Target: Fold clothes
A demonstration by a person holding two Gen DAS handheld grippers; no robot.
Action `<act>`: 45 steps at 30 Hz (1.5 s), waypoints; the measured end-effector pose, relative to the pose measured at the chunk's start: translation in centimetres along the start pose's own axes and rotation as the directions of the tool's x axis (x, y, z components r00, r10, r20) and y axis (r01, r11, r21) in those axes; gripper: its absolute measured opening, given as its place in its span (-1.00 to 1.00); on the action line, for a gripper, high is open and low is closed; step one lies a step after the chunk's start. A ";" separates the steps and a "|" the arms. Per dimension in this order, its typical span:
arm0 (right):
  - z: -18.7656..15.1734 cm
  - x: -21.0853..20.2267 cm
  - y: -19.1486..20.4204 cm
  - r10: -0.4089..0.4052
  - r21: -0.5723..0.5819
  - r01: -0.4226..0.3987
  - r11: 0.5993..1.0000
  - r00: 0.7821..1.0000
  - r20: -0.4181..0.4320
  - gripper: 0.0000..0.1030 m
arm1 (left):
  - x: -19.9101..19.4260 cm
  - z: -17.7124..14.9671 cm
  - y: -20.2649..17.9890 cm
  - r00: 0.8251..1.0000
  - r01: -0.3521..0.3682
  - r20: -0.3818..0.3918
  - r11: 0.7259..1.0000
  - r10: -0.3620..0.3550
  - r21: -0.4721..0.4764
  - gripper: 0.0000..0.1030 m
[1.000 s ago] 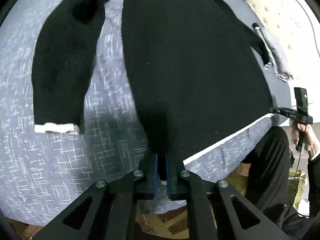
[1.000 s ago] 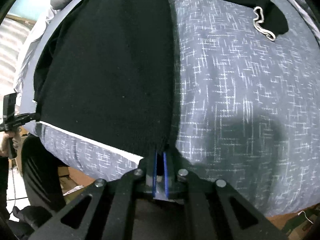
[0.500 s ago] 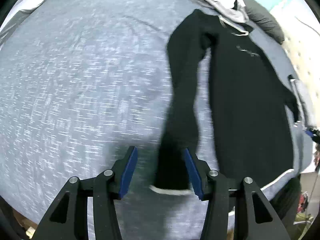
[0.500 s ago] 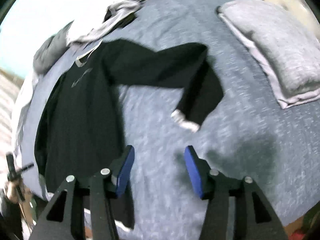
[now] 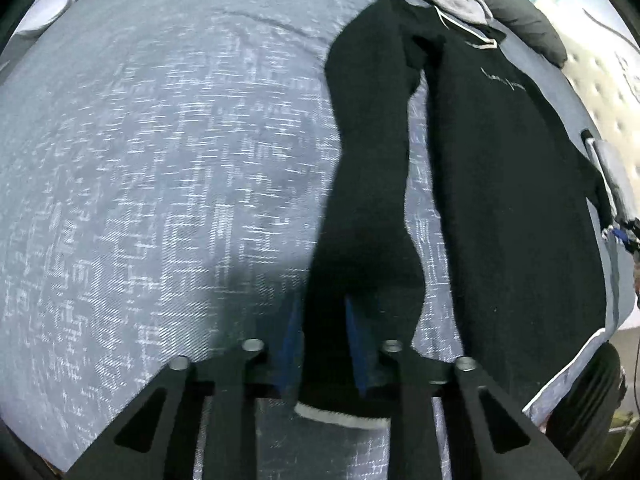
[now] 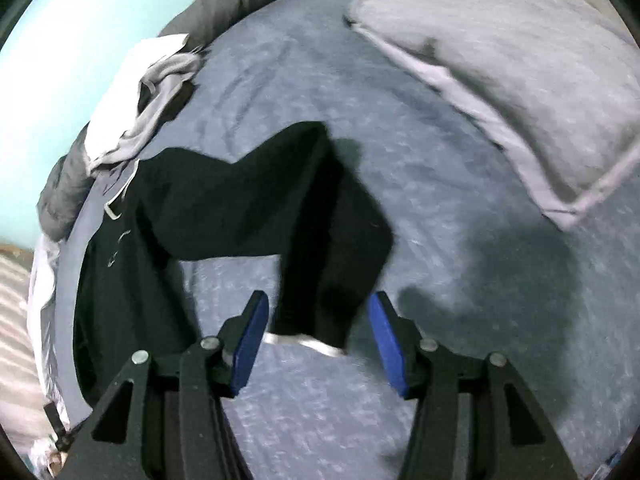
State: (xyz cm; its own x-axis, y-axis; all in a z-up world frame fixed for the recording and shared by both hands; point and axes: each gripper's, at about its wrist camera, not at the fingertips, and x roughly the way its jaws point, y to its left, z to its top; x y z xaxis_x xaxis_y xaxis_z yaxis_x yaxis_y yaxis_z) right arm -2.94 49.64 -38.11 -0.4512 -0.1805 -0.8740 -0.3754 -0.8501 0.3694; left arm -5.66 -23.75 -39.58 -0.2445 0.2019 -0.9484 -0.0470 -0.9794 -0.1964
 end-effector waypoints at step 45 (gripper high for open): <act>15.0 -12.5 -2.6 -0.358 -0.207 0.394 0.896 0.914 0.193 -0.94 | -11.1 9.6 15.2 0.977 -0.156 0.104 0.959 0.185 -0.238 -0.93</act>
State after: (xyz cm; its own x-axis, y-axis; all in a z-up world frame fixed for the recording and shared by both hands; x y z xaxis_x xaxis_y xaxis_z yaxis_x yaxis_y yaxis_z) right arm -8.48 61.51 -23.35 -0.4343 0.2345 -0.8697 -0.3468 -0.9346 -0.0789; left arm -13.01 -40.94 -29.69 -0.3481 0.0159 -0.9373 0.2232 -0.9697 -0.0994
